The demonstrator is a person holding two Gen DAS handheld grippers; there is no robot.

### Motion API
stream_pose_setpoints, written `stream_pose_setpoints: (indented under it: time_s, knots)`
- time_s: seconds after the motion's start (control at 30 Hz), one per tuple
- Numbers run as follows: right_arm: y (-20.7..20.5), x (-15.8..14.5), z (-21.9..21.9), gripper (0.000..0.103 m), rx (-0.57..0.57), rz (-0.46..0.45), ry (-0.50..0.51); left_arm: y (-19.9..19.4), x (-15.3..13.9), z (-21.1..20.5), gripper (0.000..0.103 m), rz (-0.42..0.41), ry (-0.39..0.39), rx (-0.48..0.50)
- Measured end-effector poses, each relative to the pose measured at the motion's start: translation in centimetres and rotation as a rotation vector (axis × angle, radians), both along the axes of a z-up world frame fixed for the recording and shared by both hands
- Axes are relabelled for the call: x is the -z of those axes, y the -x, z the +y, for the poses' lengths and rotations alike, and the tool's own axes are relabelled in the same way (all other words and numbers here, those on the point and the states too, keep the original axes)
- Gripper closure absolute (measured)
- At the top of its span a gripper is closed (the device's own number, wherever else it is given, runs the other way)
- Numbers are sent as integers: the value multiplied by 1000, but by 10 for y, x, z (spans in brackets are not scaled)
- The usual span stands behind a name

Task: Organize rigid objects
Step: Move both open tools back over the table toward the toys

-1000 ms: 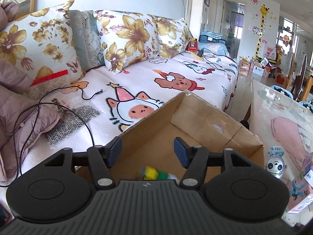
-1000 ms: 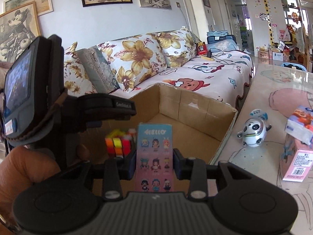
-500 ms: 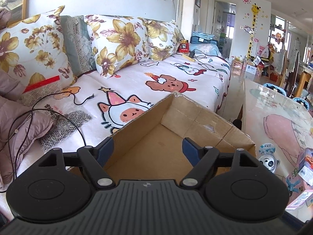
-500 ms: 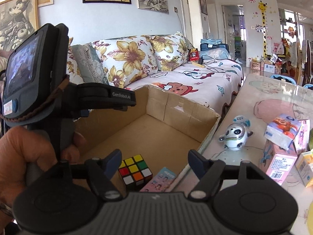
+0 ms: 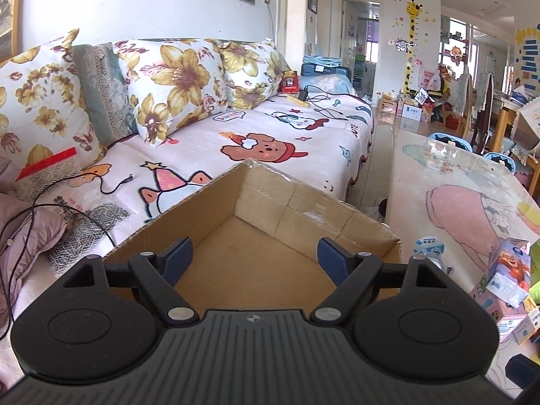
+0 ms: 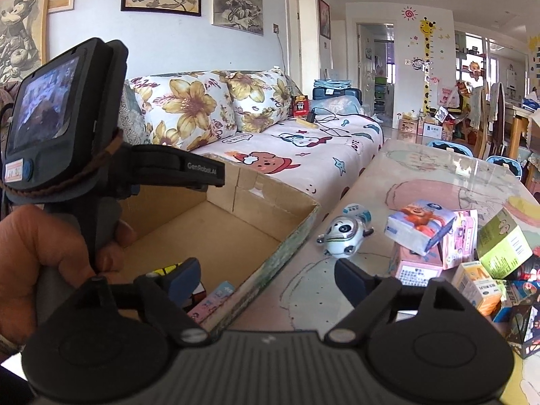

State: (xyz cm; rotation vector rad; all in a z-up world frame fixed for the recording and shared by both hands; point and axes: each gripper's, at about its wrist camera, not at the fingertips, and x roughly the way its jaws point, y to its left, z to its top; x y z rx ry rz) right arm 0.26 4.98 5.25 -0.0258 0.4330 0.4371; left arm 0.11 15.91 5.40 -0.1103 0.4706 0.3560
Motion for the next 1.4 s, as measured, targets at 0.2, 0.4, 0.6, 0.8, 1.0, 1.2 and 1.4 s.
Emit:
stream_pose_setpoints:
  time_s: [0.2,0.4,0.6,0.8,1.0,1.2,1.4]
  knots:
    - [4,2,-15,12,36,-8,-2,-3,1,-4,0,-7,-6,50]
    - [4,3,-38,10,91,-26,-8,-9,1,-7,0,-19,-2,109]
    - [2,7,-63,9,150,-41,-8,-15,1,-17,0,-35,7,194]
    - [-2,10,-87,9,205,-55,-3,-21,1,-28,0,-51,-4,281]
    - [-2,11,-106,8,251,-65,-2,-29,4,-40,0,-50,-36,337]
    - [-2,15,-124,8,294,-73,5,-41,8,-48,0,-31,-53,369]
    - [-1,17,-147,8,349,-89,25,-43,17,-48,0,8,-38,400]
